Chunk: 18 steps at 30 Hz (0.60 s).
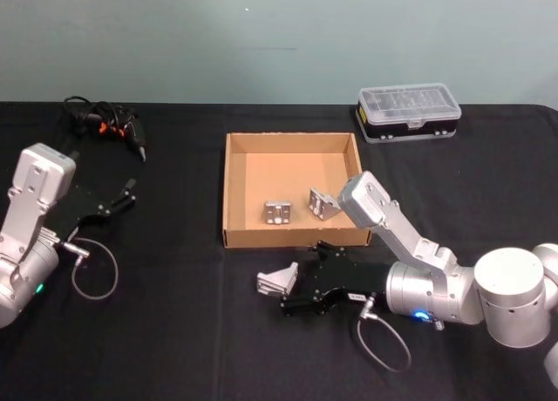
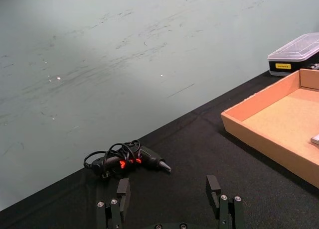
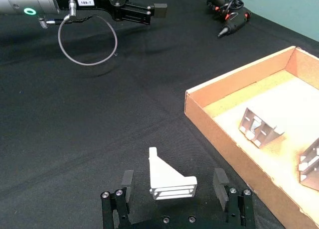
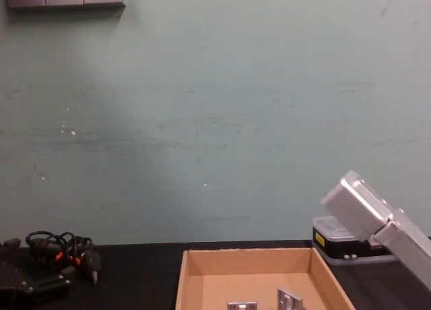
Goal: Use one hand to pick up the angle iron from the table and place it into the box.
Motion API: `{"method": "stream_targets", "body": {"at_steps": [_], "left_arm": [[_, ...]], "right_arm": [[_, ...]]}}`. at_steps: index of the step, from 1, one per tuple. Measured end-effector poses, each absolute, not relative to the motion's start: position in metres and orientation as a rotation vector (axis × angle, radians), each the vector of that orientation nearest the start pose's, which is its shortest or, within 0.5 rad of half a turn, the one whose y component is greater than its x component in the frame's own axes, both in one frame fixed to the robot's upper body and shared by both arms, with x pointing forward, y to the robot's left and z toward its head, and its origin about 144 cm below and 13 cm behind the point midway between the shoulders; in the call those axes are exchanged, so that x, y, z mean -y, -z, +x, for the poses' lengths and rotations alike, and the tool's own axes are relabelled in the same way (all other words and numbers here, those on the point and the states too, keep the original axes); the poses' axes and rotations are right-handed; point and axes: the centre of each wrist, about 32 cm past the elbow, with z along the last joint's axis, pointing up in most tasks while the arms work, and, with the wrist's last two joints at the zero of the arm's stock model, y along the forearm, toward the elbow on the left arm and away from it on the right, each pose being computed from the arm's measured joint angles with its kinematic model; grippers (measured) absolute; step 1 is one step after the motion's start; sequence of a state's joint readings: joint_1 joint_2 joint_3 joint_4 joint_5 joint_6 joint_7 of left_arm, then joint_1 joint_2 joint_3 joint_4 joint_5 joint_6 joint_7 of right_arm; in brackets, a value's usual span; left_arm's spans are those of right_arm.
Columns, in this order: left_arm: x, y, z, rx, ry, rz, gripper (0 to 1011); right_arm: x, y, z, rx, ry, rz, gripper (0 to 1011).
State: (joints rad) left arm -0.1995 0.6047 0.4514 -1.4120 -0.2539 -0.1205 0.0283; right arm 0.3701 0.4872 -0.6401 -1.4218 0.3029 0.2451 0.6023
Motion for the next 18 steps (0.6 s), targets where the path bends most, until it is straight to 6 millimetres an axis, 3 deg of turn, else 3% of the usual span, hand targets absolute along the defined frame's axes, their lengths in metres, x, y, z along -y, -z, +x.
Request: {"method": "stream_targets", "body": {"at_steps": [13,18], "left_arm": [[-0.3097,-1.1398,0.4886,0.285,-1.248,0.304,1000],[-0.3097,-1.1398,0.4886,0.285,-1.248,0.304,1000]], "right_arm": [[0.2153,-1.1612,0.5204,-0.056,0.493,-0.464,1004],[0.2143,-1.1604,0.5207,-0.057,0.486,-0.462,924]]}}
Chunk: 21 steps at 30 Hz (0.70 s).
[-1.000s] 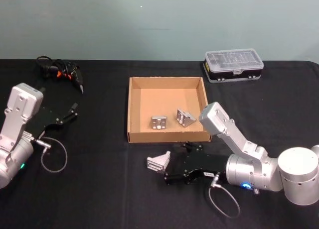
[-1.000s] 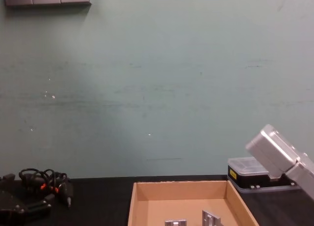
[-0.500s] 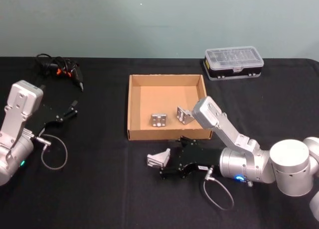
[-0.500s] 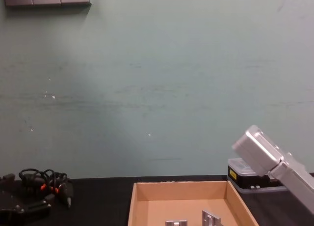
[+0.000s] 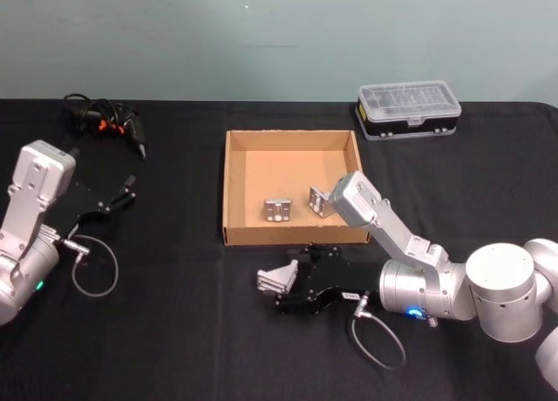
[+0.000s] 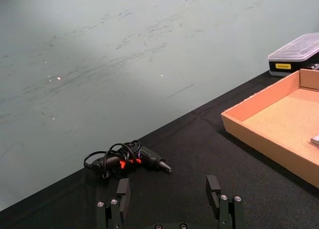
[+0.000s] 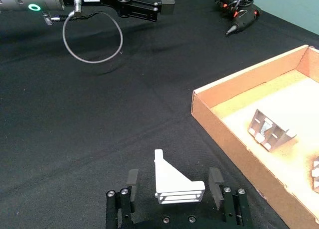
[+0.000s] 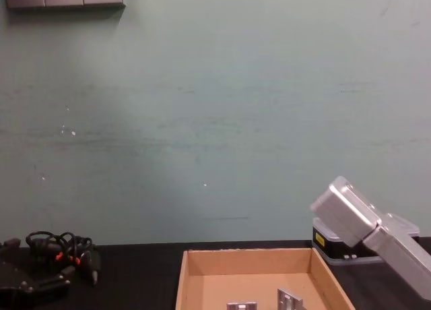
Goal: Use one hand to pick up the angle iron from the table and place it into the box.
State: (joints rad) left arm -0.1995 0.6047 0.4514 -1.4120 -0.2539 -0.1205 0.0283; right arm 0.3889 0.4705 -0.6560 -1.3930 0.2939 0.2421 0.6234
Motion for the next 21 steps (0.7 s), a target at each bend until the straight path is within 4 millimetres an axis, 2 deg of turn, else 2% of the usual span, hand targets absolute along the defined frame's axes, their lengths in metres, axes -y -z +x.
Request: {"method": "stream_targets", "body": {"at_steps": [2,4,8,9,11,12,14,21], "left_arm": [[-0.3097,-1.1398,0.4886,0.285,-1.248,0.304,1000],[-0.3097,-1.1398,0.4886,0.285,-1.248,0.305,1000],[-0.3097,-1.1397,0.4886,0.285,-1.248,0.305,1000],[-0.3097,-1.1398,0.4886,0.285,-1.248,0.305,1000],[-0.3097,-1.1398,0.4886,0.285,-1.248,0.304,1000],[-0.3097,-1.1398,0.4886,0.285,-1.248,0.304,1000],[-0.3097,-1.1398,0.4886,0.285,-1.248,0.305,1000],[-0.3097,-1.1398,0.4886,0.285,-1.248,0.305,1000]], "right_arm": [[0.2140,-1.1600,0.5207,-0.058,0.485,-0.461,877],[0.2136,-1.1595,0.5208,-0.058,0.484,-0.459,788],[0.2133,-1.1592,0.5207,-0.058,0.484,-0.457,715],[0.2131,-1.1592,0.5207,-0.058,0.483,-0.457,652],[0.2130,-1.1594,0.5207,-0.057,0.483,-0.455,612],[0.2129,-1.1594,0.5207,-0.057,0.483,-0.455,554],[0.2125,-1.1599,0.5206,-0.054,0.482,-0.453,526],[0.2115,-1.1609,0.5198,-0.048,0.485,-0.445,526]]}}
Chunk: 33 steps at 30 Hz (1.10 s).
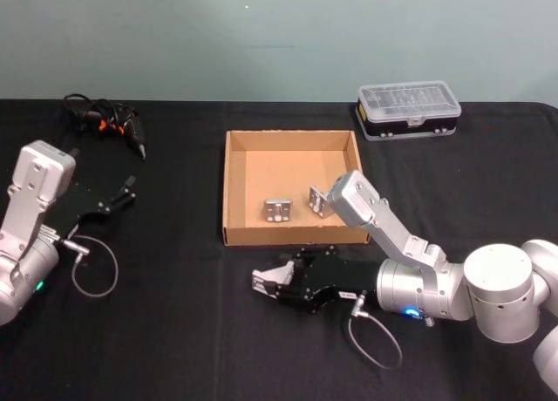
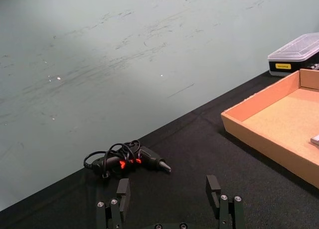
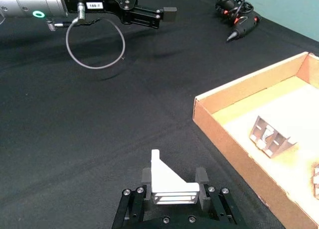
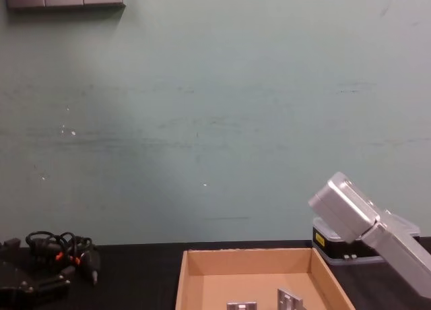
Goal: Use one hand to pick up the angle iron from the table and place it into the box.
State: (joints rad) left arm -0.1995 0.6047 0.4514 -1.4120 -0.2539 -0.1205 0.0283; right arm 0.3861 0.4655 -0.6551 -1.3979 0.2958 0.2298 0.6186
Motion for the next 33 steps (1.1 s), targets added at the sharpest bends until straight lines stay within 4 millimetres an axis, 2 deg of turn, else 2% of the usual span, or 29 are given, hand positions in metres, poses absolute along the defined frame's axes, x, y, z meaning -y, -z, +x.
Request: {"method": "stream_targets", "body": {"at_steps": [6,11,19,25,33], "left_arm": [[-0.310,-1.140,0.489,0.285,-1.248,0.304,1000],[-0.310,-1.140,0.489,0.285,-1.248,0.304,1000],[-0.310,-1.140,0.489,0.285,-1.248,0.304,1000],[-0.310,-1.140,0.489,0.285,-1.248,0.304,1000],[-0.310,-1.140,0.489,0.285,-1.248,0.305,1000]], "right_arm": [[0.211,-1.168,0.516,-0.030,0.496,-0.422,526],[0.214,-1.187,0.510,0.013,0.534,-0.374,526],[0.222,-1.221,0.506,0.097,0.687,-0.296,526],[0.221,-1.233,0.521,0.107,0.800,-0.272,526],[0.209,-1.230,0.554,0.070,0.849,-0.311,526]]}}
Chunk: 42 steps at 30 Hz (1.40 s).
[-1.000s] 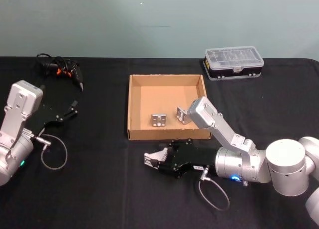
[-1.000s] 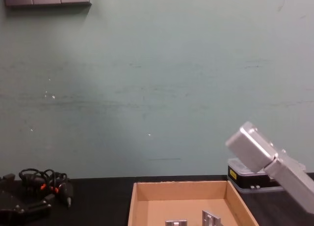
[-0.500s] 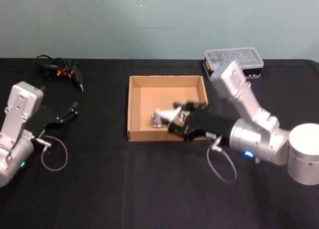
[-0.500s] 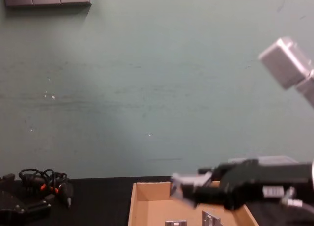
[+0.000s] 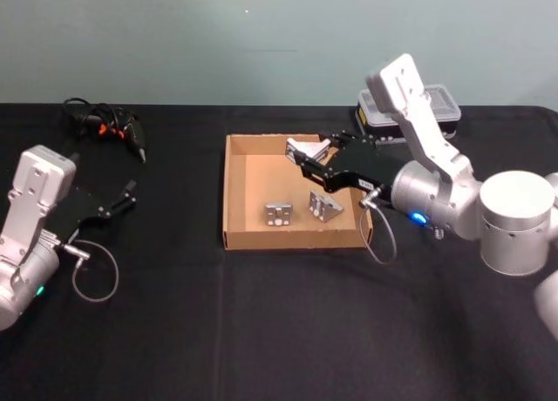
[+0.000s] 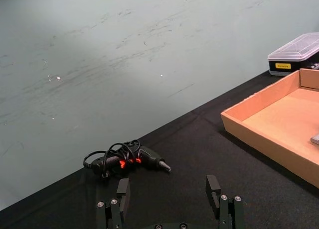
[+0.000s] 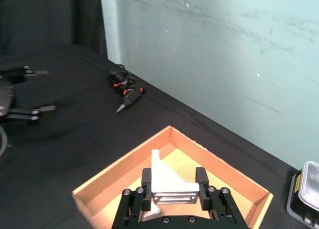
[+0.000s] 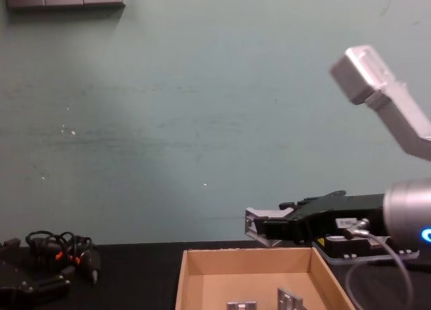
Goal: Use one hand to pick up the angle iron from the table and place it into the box.
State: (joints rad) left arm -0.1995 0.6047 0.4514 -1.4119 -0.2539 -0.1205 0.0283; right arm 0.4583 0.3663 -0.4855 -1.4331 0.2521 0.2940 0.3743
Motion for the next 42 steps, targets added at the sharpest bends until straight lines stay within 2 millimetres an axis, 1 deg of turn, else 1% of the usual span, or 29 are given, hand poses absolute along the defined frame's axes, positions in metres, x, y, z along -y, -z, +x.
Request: {"method": "stream_targets", "body": {"at_steps": [2,5,9,12,21,30,42], "left_arm": [[-0.310,-1.140,0.489,0.285,-1.248,0.304,1000],[-0.310,-1.140,0.489,0.285,-1.248,0.305,1000],[-0.310,-1.140,0.489,0.285,-1.248,0.304,1000],[-0.310,-1.140,0.489,0.285,-1.248,0.305,1000],[-0.310,-1.140,0.489,0.285,-1.248,0.304,1000],[-0.310,-1.140,0.489,0.285,-1.248,0.304,1000],[-0.310,-1.140,0.489,0.285,-1.248,0.304,1000]], "right_arm": [[0.206,-1.228,0.562,0.058,0.853,-0.319,526],[0.198,-1.224,0.578,0.035,0.856,-0.339,526],[0.193,-1.220,0.591,0.019,0.855,-0.357,526],[0.187,-1.215,0.604,-0.003,0.855,-0.380,526],[0.179,-1.212,0.625,-0.036,0.826,-0.432,526],[0.171,-1.213,0.634,-0.071,0.776,-0.493,526],[0.173,-1.207,0.633,-0.092,0.769,-0.527,526]]}}
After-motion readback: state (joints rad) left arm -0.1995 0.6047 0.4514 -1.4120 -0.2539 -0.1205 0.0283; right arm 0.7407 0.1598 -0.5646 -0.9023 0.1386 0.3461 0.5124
